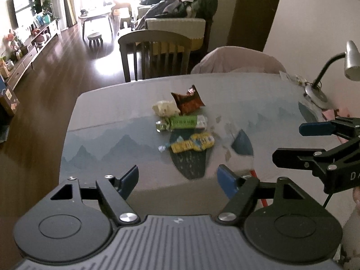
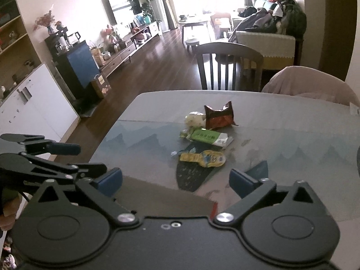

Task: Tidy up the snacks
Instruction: 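Withdraw both tools from the box back toward the snack pile, then grasp the cream bag with the left tool while the right tool grasps the green bar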

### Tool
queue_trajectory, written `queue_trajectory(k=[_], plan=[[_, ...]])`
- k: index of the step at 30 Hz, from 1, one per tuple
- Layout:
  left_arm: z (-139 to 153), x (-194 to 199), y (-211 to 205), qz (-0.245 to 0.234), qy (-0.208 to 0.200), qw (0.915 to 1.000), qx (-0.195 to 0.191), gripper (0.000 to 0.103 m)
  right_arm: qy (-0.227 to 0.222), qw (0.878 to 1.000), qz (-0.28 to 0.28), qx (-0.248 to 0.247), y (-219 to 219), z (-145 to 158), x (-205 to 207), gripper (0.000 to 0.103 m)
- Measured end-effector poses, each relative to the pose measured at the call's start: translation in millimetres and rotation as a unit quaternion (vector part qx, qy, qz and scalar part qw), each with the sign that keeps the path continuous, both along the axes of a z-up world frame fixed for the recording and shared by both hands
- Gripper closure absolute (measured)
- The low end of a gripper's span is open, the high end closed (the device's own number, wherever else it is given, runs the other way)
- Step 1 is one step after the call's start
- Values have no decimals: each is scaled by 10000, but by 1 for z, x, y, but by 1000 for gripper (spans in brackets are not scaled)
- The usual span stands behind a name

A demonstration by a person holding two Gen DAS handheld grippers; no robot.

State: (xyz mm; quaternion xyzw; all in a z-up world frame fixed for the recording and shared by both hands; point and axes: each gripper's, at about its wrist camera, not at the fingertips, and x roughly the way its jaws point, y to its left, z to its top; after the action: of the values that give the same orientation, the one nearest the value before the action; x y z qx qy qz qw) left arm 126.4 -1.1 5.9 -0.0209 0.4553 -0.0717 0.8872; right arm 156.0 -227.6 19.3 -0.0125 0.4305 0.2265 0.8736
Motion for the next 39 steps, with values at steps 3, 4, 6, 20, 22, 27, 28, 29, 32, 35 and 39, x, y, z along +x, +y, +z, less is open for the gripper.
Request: queue_trajectory(k=[3,4,6,20,22,27,28,29,32,35,39], plan=[[0,19,3,61,8,9999,-95,20,53,10000,-43,-27,-5,-2,19,1],[1,26,4,75,12,9999,-102,20,54,10000,-43,-45,-6,-3,27,1],[2,41,6,113,-2,9999,-92,20,39,9999,-13,-115,-7,-5,41,1],[-25,178,-3,285,657,9963,468,20,741,9944,631,-408,1,-66,154,1],[-36,200,-4,320,861,9948,432,20,866,9926,717,-451,5,-76,168,2],[-65,247,-9,334,1377,9895,281,20,853,9875,1128,-696,19,-100,194,4],[-72,257,-10,339,1499,9878,239,20,836,9859,1220,-777,22,-105,199,4],[-80,267,-10,377,1622,9858,210,20,858,9836,1331,-861,26,-113,203,4],[-101,290,-11,475,1962,9793,126,20,1001,9780,1508,-1034,34,-133,217,7],[-125,311,-12,556,2279,9720,95,20,1037,9750,1599,-1145,39,-150,228,9],[-152,334,-13,682,2479,9657,367,20,1059,9704,1752,-1283,46,-167,239,10]])
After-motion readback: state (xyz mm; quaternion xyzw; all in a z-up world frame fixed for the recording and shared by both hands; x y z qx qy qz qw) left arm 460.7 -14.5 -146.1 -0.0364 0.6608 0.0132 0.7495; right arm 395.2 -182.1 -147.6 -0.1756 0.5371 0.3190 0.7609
